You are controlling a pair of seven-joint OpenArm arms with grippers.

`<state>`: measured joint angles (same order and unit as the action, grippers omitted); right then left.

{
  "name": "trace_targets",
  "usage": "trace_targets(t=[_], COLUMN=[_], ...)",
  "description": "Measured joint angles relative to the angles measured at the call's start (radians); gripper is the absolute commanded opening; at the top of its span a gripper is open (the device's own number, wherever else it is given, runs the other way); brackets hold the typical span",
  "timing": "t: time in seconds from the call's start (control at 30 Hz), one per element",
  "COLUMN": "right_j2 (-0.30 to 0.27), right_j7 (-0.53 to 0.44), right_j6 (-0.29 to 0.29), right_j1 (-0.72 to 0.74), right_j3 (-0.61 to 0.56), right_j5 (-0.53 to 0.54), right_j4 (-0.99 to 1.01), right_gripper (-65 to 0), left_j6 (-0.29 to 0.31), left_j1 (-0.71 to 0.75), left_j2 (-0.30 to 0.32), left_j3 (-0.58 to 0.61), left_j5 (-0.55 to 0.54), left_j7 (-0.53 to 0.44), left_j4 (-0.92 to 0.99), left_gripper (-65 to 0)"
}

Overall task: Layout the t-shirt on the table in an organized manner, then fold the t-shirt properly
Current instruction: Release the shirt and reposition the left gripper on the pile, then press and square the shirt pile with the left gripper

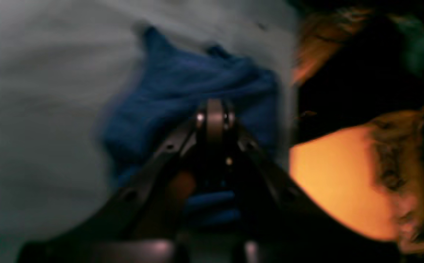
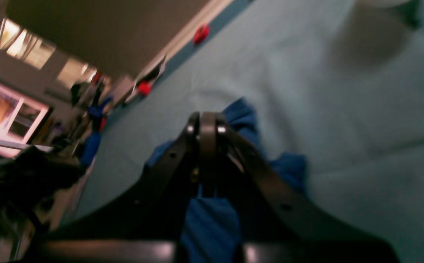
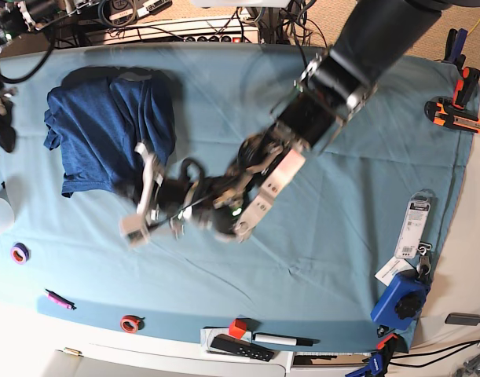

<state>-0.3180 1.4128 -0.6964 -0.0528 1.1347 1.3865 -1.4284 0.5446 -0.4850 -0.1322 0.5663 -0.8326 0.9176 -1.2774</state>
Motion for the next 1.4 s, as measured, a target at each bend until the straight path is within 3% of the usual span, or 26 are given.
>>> trace_targets(t=[0.2, 0.3, 0.47, 0.6, 0.8, 0.87, 1.03, 1.17, 1.27, 1.4], right_j2=[0.022, 0.023, 0.022, 0.022, 0.025, 0.038, 0.085, 0.096, 0.096, 0.093], right_j7=[0.002, -0.003, -0.157, -0.249, -0.272, -0.307, -0.402, -0.43, -0.485, -0.579], right_j6=[0.0, -0.001, -0.002, 0.003, 0.003, 0.003, 0.003, 0.003, 0.003, 0.048], right_j1=[0.051, 0.093, 0.116, 0.116, 0.116, 0.116, 0.116, 0.117, 0.117, 0.122], right_j3=[-0.23, -0.335, -0.434, -0.45, -0.45, -0.45, -0.453, -0.457, -0.457, -0.457], right_j5=[-0.047, -0.138, -0.384, -0.579, -0.62, -0.635, -0.801, -0.861, -0.94, -1.04], right_j4=[0.0, 0.0, 0.0, 0.0, 0.0, 0.0, 0.0, 0.0, 0.0, 0.0], right_gripper=[-65.0, -65.0, -65.0, -65.0, -65.0, -65.0, -65.0, -65.0, -65.0, -65.0], left_j6=[0.028, 0.027, 0.022, -0.044, -0.07, -0.133, -0.144, -0.145, -0.203, -0.238], left_j1=[0.185, 0.225, 0.227, 0.227, 0.227, 0.227, 0.266, 0.314, 0.325, 0.328], left_j2=[0.0, 0.0, 0.0, 0.0, 0.0, 0.0, 0.0, 0.0, 0.0, 0.0], left_j3=[0.002, 0.003, 0.003, 0.004, 0.066, 0.106, 0.178, 0.192, 0.192, 0.191], left_j5=[-0.019, -0.018, 0.002, 0.117, 0.178, 0.178, 0.184, 0.277, 0.336, 0.337], left_j7=[-0.002, -0.038, -0.074, -0.144, -0.186, -0.186, -0.188, -0.206, -0.209, -0.174], left_j4=[0.003, 0.003, 0.003, 0.003, 0.003, 0.003, 0.003, 0.003, 0.003, 0.001], left_gripper=[-65.0, -65.0, -65.0, -65.0, -65.0, -65.0, -65.0, -65.0, -65.0, -65.0])
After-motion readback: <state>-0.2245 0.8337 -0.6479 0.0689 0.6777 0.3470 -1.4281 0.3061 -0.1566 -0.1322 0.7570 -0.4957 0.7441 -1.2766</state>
